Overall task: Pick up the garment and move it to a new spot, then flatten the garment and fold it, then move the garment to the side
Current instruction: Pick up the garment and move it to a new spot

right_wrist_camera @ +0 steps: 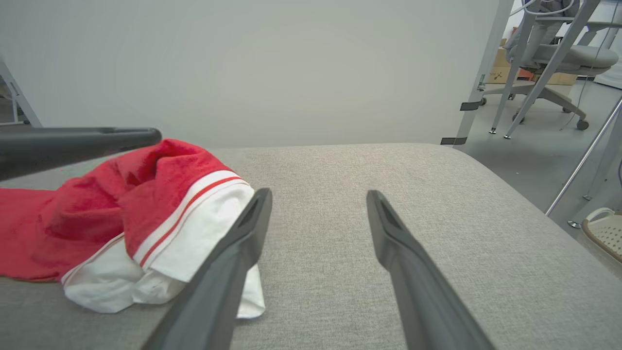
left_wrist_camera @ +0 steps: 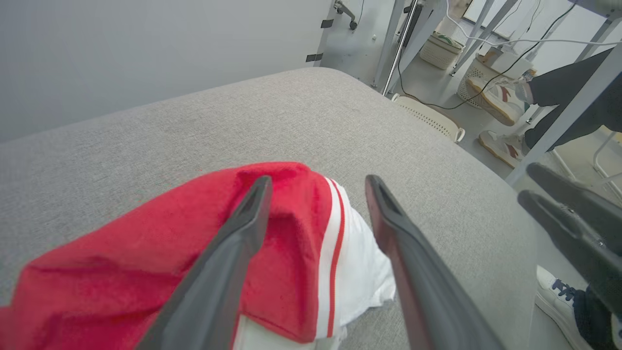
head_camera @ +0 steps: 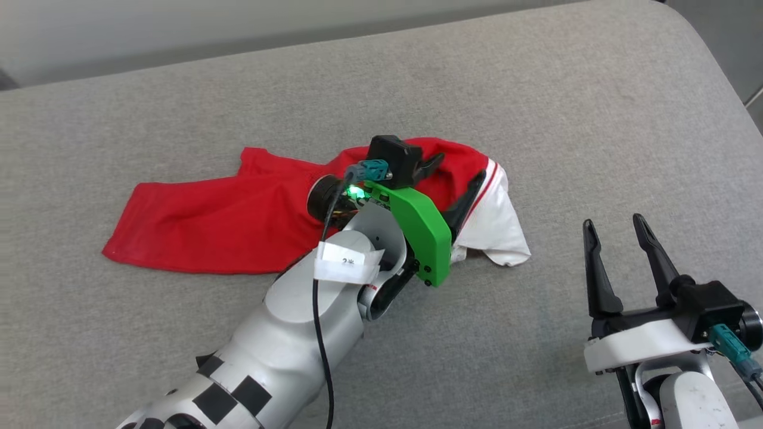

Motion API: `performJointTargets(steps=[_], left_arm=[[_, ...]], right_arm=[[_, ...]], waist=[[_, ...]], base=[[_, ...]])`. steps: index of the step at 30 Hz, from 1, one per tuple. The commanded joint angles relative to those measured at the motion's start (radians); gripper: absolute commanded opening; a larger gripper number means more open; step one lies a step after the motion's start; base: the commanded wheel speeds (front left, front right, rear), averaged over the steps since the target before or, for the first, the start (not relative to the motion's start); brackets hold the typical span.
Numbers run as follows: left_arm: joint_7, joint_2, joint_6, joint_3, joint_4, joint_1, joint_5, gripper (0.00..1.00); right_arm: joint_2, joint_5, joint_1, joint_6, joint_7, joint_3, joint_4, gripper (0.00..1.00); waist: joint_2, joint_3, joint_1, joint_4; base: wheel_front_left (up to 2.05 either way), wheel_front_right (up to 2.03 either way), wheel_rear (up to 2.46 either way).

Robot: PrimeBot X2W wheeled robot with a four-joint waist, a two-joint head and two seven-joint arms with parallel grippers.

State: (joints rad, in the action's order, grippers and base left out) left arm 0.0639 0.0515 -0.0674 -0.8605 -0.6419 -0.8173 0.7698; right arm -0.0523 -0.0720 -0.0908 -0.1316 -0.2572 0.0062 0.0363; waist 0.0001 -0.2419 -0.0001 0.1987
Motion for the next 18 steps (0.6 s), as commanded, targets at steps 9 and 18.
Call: performJointTargets(steps=[9, 18], left_arm=[[0.142, 0.111, 0.059, 0.073, 0.052, 0.050, -0.006, 1.00], [0.197, 0.280, 0.165, 0.205, 0.296, 0.323, -0.041, 1.00]], right_arm=[[0.002, 0.023, 0.075, 0.001, -0.005, -0.026, 0.001, 1.00], [0.000, 0.019, 0.122, 0.001, -0.005, -0.028, -0.004, 1.00]], waist=[[-0.0001, 0.191, 0.0001, -0.202], [-0.0001, 0.236, 0.0001, -0.248]], base=[[0.00, 0.00, 0.00], [0.00, 0.00, 0.00]])
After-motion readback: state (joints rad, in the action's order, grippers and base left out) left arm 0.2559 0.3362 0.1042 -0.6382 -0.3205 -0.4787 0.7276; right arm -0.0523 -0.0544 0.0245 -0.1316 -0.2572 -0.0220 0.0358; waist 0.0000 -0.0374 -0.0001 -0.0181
